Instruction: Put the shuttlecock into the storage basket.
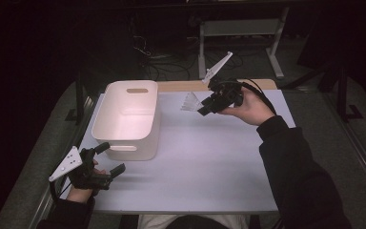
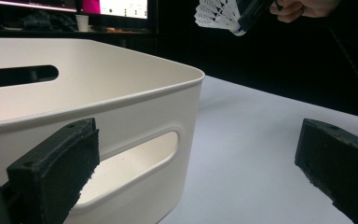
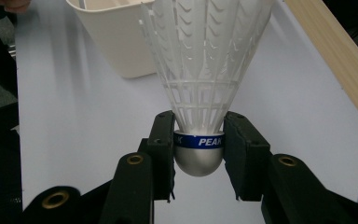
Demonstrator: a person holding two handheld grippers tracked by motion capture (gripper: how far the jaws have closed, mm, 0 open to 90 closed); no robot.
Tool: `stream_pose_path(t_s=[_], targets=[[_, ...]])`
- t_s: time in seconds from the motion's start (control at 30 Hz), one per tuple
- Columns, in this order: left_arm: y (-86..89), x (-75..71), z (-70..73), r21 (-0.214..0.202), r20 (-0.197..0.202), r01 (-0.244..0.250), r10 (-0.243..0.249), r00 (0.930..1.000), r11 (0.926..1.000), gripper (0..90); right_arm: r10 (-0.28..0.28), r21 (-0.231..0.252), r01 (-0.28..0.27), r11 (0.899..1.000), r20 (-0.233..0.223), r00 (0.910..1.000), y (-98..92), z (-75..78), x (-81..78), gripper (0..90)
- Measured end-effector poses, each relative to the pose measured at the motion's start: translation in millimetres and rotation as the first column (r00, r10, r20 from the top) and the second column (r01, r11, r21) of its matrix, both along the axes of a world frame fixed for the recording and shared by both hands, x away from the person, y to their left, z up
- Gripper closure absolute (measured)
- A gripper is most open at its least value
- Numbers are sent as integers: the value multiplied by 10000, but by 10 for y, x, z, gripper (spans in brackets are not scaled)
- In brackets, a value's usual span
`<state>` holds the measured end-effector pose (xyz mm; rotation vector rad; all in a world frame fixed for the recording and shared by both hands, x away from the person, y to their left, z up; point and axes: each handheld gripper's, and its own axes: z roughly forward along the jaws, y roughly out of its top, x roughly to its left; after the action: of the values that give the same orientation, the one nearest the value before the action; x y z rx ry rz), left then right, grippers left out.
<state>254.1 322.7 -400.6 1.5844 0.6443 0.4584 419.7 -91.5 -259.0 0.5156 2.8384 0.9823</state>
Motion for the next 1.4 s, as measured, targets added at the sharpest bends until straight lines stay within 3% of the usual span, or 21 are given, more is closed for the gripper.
stream_pose_path(t_s=[0.67,0.93,1.03,1.4], targets=[[1,-1,0,-7,8,25,-25,10000,10000,0,366,171,-369,9992,145,9992,249,151,45,643],[3,-1,0,-12,14,34,-34,10000,10000,0,420,474,-421,9980,30,9991,303,202,81,643],[4,-1,0,-10,1,44,-44,10000,10000,0,461,814,-456,9956,-48,9989,329,227,101,643],[4,-2,0,-20,17,48,-48,10000,10000,0,668,974,-659,9931,-64,9977,478,230,134,643]])
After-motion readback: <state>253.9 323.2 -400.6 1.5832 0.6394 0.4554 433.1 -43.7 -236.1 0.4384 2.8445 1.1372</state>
